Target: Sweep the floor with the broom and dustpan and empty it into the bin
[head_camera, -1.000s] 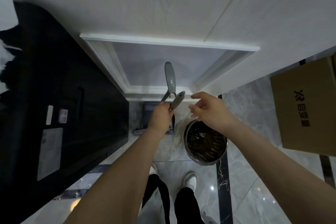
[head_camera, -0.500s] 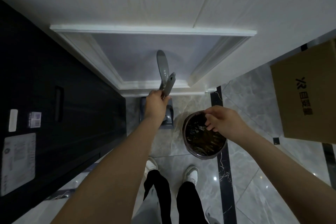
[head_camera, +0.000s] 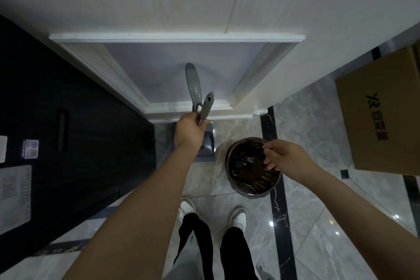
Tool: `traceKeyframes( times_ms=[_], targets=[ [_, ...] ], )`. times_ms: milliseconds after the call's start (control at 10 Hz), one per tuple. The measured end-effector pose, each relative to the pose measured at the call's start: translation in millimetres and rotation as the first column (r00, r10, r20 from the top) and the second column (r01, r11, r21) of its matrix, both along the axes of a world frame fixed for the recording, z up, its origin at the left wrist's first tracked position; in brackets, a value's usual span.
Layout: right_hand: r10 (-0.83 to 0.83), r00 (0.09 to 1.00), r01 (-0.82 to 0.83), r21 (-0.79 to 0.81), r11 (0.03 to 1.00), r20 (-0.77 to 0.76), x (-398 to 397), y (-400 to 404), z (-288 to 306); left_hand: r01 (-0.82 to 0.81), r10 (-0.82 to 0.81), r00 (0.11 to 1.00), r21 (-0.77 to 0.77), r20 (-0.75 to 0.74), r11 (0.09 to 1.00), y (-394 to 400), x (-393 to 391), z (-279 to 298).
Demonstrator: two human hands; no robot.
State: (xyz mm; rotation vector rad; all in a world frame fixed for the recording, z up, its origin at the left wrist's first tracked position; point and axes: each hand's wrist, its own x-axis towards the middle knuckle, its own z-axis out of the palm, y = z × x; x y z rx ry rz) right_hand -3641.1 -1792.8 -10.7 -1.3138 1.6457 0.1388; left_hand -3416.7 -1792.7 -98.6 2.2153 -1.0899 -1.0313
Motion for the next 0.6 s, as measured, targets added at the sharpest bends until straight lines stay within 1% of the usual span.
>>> traceKeyframes(
  times_ms=[100,200,400,500,600],
  targets=[
    [-0.009,1.000,0.009,0.014,1.000,-0.016,-8,2,0,-0.010,0.012,0.999,-0.047,0.032,0.999,7,2,-4],
    [-0.002,0.999,0.003,0.038,0.999,-0.035,-13,5,1,-0.025,0.027,0.999,-0.042,0.040,0.999,6,7,-3],
    [-0.037,0.999,0.039,0.063,0.997,-0.031,-19,8,-1,0.006,-0.006,1.000,0.000,0.021,1.000,-6,8,-2],
    [-0.026,0.999,0.028,0.075,0.997,-0.028,-23,8,-5,-0.031,0.031,0.999,0.006,-0.029,1.000,-4,10,-6],
    [-0.059,0.998,0.060,0.068,0.996,-0.016,-20,7,-2,-0.067,0.068,0.995,0.009,-0.066,0.998,-4,10,-3]
  ],
)
